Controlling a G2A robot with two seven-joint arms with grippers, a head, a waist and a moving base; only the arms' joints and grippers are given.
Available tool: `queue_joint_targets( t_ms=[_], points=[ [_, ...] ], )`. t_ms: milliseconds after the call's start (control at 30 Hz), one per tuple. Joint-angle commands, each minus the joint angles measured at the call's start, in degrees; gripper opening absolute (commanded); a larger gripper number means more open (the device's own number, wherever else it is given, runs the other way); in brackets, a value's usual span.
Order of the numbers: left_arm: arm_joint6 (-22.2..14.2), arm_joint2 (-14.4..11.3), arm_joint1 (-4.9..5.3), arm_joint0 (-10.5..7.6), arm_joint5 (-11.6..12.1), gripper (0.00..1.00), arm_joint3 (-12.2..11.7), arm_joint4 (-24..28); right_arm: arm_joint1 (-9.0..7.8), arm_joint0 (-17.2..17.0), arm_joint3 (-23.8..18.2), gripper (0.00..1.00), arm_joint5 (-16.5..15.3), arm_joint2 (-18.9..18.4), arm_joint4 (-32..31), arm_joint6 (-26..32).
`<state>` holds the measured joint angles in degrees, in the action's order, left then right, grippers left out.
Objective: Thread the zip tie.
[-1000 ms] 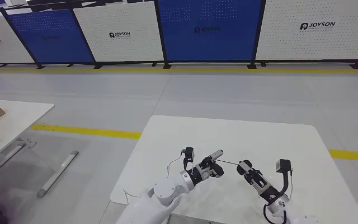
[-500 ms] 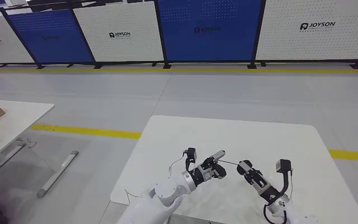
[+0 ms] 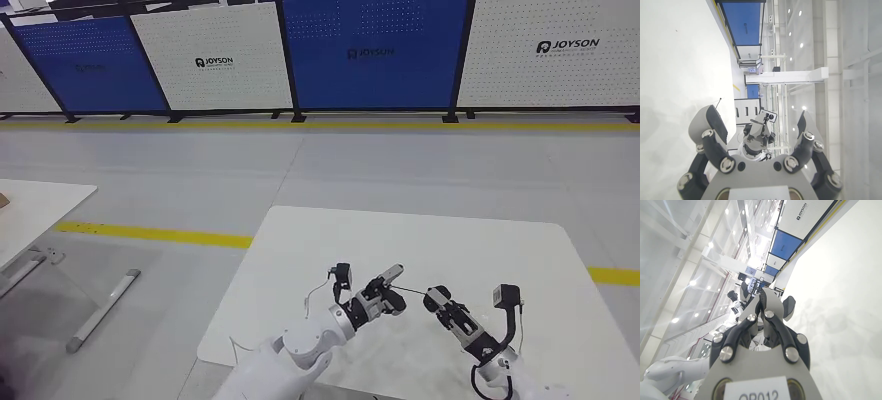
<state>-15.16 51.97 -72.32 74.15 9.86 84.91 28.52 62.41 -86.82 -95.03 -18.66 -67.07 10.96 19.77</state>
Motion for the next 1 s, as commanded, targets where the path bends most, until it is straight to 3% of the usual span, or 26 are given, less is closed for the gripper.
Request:
queue_joint_targets(
  t_ms=[0, 100, 133, 433, 600, 633, 700, 833, 967],
  points=[
    [-1.05, -0.22, -0.12, 0.01, 2.31, 1.00, -0.11, 0.15, 0.00, 0.00, 0.00, 0.00, 0.00, 0.00, 0.00, 0.00],
    [-1.05, -0.28, -0.42, 0.30, 7.86, 1.00, -0.69, 0.71, 0.00, 0.00, 0.00, 0.00, 0.00, 0.00, 0.00, 0.00],
    [-0.97, -0.37, -0.46, 0.36, 8.18, 1.00, -0.76, 0.68, 0.00, 0.00, 0.00, 0.00, 0.00, 0.00, 0.00, 0.00],
    [-0.97, -0.37, -0.46, 0.36, 8.18, 1.00, -0.76, 0.68, 0.00, 0.00, 0.00, 0.00, 0.00, 0.00, 0.00, 0.00],
    [0.24, -0.62, -0.50, -0.24, 5.63, 1.00, -1.76, -2.39, 0.00, 0.00, 0.00, 0.00, 0.00, 0.00, 0.00, 0.00],
    [0.26, -0.57, -0.50, -0.30, 5.20, 0.92, -1.75, -2.63, 0.00, 0.00, 0.00, 0.00, 0.00, 0.00, 0.00, 0.00],
    [0.13, -0.44, -0.49, -0.16, 5.21, 0.41, -1.70, -2.80, 0.00, 0.00, 0.00, 0.00, 0.00, 0.00, 0.00, 0.00],
    [-1.84, -0.15, -0.32, 0.37, 5.36, 0.13, -1.20, -2.91, 0.00, 0.00, 0.00, 0.00, 0.00, 0.00, 0.00, 0.00],
    [-3.22, 0.07, -0.21, 0.84, 5.80, 0.12, -0.77, -2.99, 0.00, 0.00, 0.00, 0.00, 0.00, 0.00, 0.00, 0.00]
  ],
)
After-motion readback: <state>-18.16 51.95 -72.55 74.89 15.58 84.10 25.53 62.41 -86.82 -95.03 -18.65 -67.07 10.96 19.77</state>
